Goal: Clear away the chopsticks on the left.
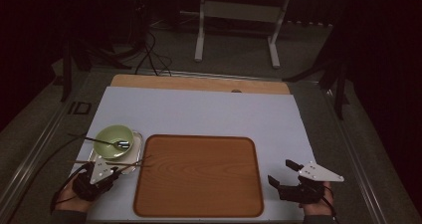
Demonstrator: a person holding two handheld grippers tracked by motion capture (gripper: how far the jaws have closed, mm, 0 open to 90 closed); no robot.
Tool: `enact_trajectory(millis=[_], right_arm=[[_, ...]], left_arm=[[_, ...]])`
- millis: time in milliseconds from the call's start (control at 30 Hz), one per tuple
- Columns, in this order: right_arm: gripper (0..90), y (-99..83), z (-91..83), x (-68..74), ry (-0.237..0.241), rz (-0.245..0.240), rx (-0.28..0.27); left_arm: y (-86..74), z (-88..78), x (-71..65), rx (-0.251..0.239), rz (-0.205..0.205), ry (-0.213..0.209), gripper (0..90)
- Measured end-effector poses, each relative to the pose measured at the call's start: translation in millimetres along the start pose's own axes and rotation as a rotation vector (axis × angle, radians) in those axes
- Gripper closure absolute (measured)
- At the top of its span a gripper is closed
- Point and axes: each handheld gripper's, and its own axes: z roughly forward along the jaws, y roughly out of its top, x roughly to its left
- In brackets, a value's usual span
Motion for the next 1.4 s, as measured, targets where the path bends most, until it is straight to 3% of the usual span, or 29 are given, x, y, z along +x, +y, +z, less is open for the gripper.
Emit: enact_trajectory(millis=[167, 367, 633, 867, 1033, 1400], right_arm=[[14.1, 0.0, 0.4, 0.0, 0.002, -0.001, 0.001], [14.1, 0.2, 0.6, -0.1, 0.003, -0.002, 0.002], [14.1, -0.2, 0.4, -0.5, 0.002, 0.0, -0.001], [14.1, 0.0, 0.7, -0.7, 0.001, 0.006, -0.005], [14.1, 0.2, 0.8, -1.0, 0.001, 0.008, -0.006], [14.1, 0.6, 1.2, -1.3, 0.002, 0.004, -0.008]], left_arm=[[2.6, 0.1, -1.4, 0.002, -0.004, -0.001, 84.8], [6.8, 1.4, -1.9, 0.006, -0.038, -0.025, 85.5], [15.6, -6.5, -1.7, -0.053, -0.099, -0.069, 85.6], [30.7, -7.1, -10.1, -0.063, -0.092, -0.088, 85.7], [46.2, -9.7, -14.1, -0.109, -0.131, -0.129, 85.7], [96.5, -8.1, -36.1, -0.18, -0.131, -0.205, 85.7]])
